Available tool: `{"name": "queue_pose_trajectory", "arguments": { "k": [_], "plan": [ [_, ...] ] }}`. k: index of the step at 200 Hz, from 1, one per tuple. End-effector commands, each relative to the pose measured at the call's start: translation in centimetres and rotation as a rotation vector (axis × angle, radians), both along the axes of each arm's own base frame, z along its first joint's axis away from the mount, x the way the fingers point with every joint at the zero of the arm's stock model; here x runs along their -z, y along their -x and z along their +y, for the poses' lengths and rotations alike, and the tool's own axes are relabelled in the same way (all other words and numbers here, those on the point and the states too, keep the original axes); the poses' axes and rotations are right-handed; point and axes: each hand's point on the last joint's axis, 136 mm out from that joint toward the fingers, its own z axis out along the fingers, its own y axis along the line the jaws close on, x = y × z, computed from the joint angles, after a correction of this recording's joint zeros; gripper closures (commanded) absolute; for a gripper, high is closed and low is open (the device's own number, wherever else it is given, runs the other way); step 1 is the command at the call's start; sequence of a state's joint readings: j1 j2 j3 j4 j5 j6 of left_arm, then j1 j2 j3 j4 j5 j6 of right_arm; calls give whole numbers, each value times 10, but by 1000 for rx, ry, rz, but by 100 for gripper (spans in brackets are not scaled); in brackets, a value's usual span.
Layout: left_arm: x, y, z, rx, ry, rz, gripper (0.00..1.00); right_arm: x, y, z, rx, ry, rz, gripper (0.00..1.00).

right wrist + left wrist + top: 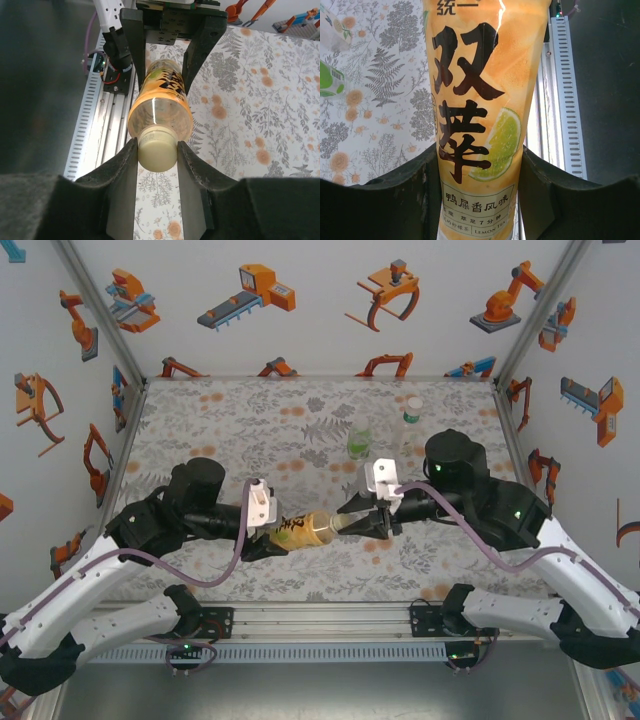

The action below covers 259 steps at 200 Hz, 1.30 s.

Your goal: Screw on the bottle caps

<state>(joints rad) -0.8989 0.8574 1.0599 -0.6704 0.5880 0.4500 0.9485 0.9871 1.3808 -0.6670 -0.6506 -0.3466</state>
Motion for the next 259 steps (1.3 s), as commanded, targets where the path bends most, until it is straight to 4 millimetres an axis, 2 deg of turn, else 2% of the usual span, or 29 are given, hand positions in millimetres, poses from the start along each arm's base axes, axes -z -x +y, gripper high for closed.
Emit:
{"name": "queue_pose_trajectory", "arguments": {
  "k": [1,27,43,63,78,96,121,139,180,230,244,259],
  "plan": [
    [-7,5,1,25,21,-10,100,-4,-7,2,52,-19,56,79],
    [-6,4,1,16,14,-12,100,2,-30,3,233,-34,235,91],
    [-4,1,1,4,9,-17,100,9,-51,-1,407,-66,417,100],
    [-3,-5,1,-24,3,-35,100,25,-77,-14,663,-119,690,100],
    [0,-10,1,-50,-8,-46,100,45,-88,-25,833,-140,938,100],
    [1,-15,1,-67,-16,-59,100,69,-90,-29,973,-152,1252,100],
    [0,-17,-1,-68,-13,-64,100,94,-80,-22,1031,-157,1637,100],
    [0,-18,-3,-66,-11,-65,100,90,-81,-9,947,-221,1743,99],
    [-1,-19,-5,-63,-8,-64,100,74,-85,-23,985,-253,1618,95],
    [-3,-16,-4,-53,0,-62,100,42,-91,-40,967,-276,1297,56],
    [-5,-14,-4,-46,6,-58,100,29,-91,-41,932,-269,1165,50],
    [-6,-12,-5,-36,12,-52,100,21,-90,-43,900,-252,1027,49]
  ]
}}
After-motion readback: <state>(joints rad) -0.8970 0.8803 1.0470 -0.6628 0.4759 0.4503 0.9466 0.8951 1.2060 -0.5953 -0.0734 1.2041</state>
